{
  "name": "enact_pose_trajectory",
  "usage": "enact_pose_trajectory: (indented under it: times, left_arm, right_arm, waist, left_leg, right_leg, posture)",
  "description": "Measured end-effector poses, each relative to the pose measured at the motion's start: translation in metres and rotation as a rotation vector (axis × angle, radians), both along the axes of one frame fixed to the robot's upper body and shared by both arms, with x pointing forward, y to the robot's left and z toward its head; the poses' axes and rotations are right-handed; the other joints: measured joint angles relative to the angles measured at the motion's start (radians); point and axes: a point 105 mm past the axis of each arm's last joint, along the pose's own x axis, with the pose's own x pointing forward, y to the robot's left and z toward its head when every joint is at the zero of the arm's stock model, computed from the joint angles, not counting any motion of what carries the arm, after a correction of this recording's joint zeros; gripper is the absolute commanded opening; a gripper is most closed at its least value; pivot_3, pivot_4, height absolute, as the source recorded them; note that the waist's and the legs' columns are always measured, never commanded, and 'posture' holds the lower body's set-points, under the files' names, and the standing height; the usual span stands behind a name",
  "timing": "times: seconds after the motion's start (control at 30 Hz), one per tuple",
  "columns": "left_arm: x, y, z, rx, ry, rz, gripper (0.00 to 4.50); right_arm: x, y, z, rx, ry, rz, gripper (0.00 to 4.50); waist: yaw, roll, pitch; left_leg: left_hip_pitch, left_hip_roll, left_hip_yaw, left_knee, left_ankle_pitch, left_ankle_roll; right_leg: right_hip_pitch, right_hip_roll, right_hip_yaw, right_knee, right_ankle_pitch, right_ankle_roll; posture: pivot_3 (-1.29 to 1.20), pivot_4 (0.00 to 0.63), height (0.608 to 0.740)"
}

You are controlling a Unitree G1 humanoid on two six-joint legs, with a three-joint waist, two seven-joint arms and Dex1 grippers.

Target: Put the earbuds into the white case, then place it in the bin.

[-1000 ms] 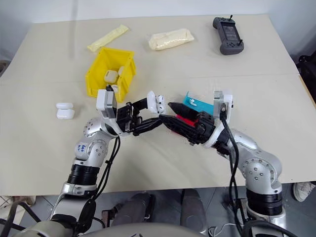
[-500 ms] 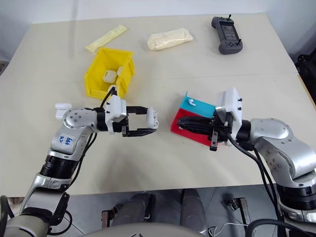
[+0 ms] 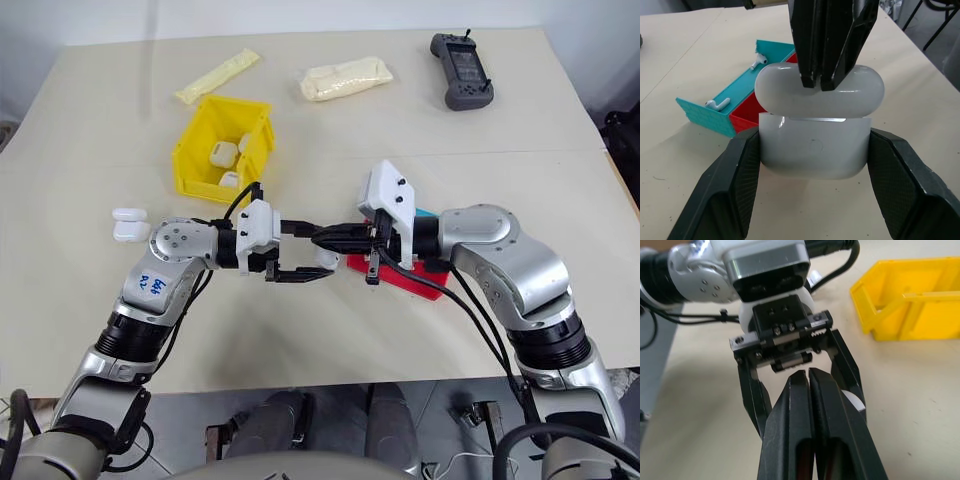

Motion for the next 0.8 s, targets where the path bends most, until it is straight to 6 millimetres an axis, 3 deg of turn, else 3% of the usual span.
enact_pose_trajectory:
  times: [0.1,0.2,0.3,0.37,0.5,0.73,0.8]
  left_arm:
    - [0.0,0.003,-0.002,0.0,0.005,0.008,2.78]
    - [-0.004,0.003,0.009,-0.05,-0.028,-0.005,2.78]
    - [-0.005,0.005,0.015,-0.087,-0.03,-0.007,2.78]
    - [-0.012,0.01,0.012,-0.122,-0.011,-0.007,2.78]
    - [-0.013,0.037,0.002,-0.166,0.038,0.113,2.78]
    - [0.005,0.094,0.016,-0.376,0.07,0.489,2.78]
    - [0.011,0.11,0.024,-0.447,0.073,0.592,2.78]
  right_arm:
    - [0.003,-0.019,-0.015,-0.035,0.038,-0.055,0.09]
    - [0.004,-0.047,-0.033,-0.069,0.103,-0.135,0.09]
    - [0.002,-0.056,-0.031,-0.04,0.096,-0.149,0.26]
    - [-0.003,-0.066,-0.023,0.028,0.071,-0.179,0.67]
    - [-0.018,-0.084,-0.012,0.115,0.012,-0.216,1.99]
    - [-0.028,-0.093,0.007,0.189,-0.108,-0.255,4.34]
    - [-0.03,-0.094,0.006,0.189,-0.117,-0.265,4.48]
  waist:
    - [0.002,0.0,0.0]
    - [0.005,-0.001,0.0]
    - [0.002,-0.001,0.0]
    - [-0.002,-0.001,0.0]
    - [0.001,-0.001,0.0]
    - [0.011,-0.001,0.0]
    - [0.017,-0.001,0.0]
  left_leg:
    - [0.0,-0.001,0.0,0.0,0.0,0.0]
    - [0.0,-0.001,0.0,0.001,0.0,0.0]
    - [0.0,0.0,0.001,0.0,0.0,0.0]
    - [0.001,0.001,0.001,-0.001,0.0,0.0]
    - [0.001,0.001,0.001,0.0,0.0,0.0]
    - [0.001,0.001,0.001,0.0,0.0,0.0]
    - [0.001,0.001,0.001,0.0,0.0,0.0]
  right_leg:
    - [0.0,-0.001,0.0,0.0,0.0,0.0]
    - [0.0,-0.001,0.0,0.0,0.0,0.0]
    - [0.0,0.0,0.0,0.0,0.0,0.0]
    - [0.0,0.001,0.001,0.0,0.0,0.0]
    - [0.0,0.0,0.001,0.0,0.0,0.0]
    - [0.0,0.0,0.001,0.001,0.0,0.0]
    - [0.001,0.0,0.001,0.001,0.0,0.0]
  posture:
    - [0.0,0.15,0.74]
    - [0.0,0.15,0.74]
    - [0.0,0.15,0.74]
    - [0.0,0.15,0.74]
    - [0.0,0.15,0.74]
    - [0.0,0.15,0.74]
    - [0.0,0.15,0.74]
